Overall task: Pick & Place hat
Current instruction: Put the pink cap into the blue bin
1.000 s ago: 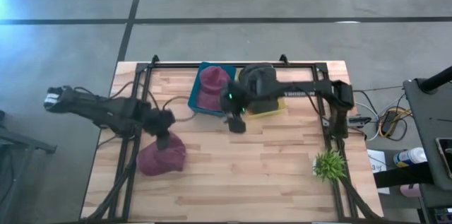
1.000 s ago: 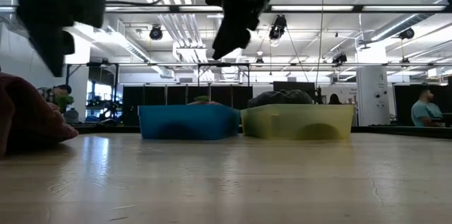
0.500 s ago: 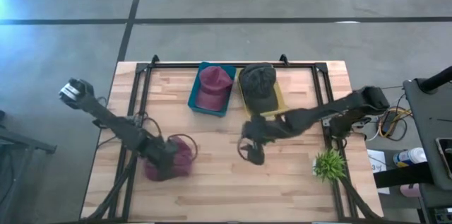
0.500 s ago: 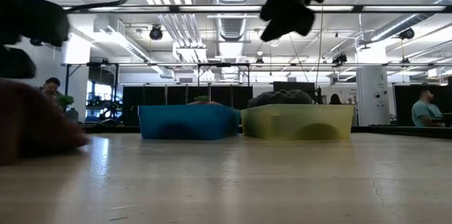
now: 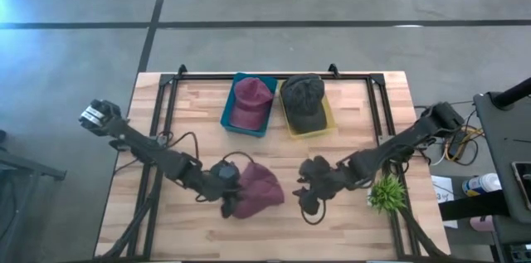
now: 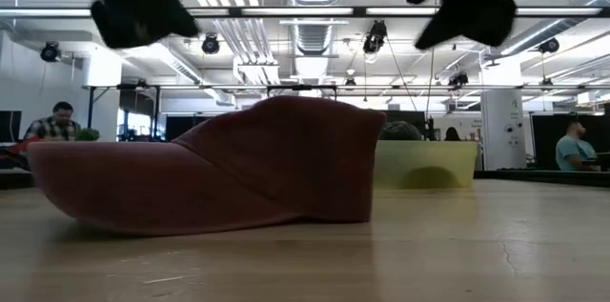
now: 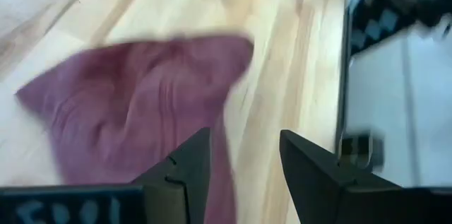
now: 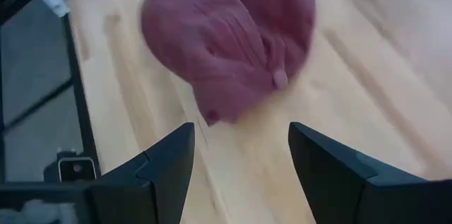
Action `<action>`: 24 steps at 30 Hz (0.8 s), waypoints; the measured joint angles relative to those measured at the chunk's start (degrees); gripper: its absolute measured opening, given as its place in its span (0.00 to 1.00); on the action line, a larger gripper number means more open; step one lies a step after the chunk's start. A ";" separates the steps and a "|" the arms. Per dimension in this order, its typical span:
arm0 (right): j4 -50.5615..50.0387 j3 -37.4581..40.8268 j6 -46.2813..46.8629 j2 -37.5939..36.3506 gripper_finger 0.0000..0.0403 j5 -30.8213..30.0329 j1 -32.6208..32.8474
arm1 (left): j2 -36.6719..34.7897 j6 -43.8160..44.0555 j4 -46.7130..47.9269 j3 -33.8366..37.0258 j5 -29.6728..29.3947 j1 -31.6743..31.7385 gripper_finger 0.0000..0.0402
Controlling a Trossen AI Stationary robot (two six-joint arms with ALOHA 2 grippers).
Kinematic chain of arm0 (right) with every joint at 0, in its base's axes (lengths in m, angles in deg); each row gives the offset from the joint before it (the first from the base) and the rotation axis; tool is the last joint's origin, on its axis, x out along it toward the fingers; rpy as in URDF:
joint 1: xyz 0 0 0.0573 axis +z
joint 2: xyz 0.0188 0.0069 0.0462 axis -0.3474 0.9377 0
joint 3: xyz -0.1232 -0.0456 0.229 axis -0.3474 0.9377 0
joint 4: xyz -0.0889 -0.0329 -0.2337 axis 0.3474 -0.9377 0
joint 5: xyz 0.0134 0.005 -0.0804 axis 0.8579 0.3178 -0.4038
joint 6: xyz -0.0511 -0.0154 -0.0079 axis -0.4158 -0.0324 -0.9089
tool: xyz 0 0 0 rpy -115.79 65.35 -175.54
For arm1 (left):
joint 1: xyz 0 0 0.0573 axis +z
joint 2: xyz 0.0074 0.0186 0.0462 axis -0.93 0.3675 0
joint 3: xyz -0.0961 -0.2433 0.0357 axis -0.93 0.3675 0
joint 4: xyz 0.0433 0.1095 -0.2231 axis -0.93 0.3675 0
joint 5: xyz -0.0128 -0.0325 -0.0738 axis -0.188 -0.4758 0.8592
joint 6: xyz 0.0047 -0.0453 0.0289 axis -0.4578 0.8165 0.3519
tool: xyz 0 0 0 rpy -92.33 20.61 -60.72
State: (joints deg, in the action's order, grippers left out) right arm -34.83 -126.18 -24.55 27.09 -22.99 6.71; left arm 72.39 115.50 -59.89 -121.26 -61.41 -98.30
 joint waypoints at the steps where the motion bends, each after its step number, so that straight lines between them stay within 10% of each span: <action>1: 0.22 0.70 3.02 0.15 0.56 -0.06 0.15 | -0.03 -0.44 3.27 -1.00 0.89 -0.68 0.40; 15: 41.53 25.62 31.09 1.02 0.56 6.32 -6.69 | 11.56 1.48 10.16 -1.46 1.01 -5.38 0.40; 24: 46.39 27.73 33.26 4.08 0.56 12.03 -9.94 | 15.45 -2.63 6.10 -1.33 -4.46 -4.89 0.40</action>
State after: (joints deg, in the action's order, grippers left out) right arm 11.57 -98.45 8.71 31.17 -10.95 -3.23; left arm 87.84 112.87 -53.79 -122.58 -65.87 -103.19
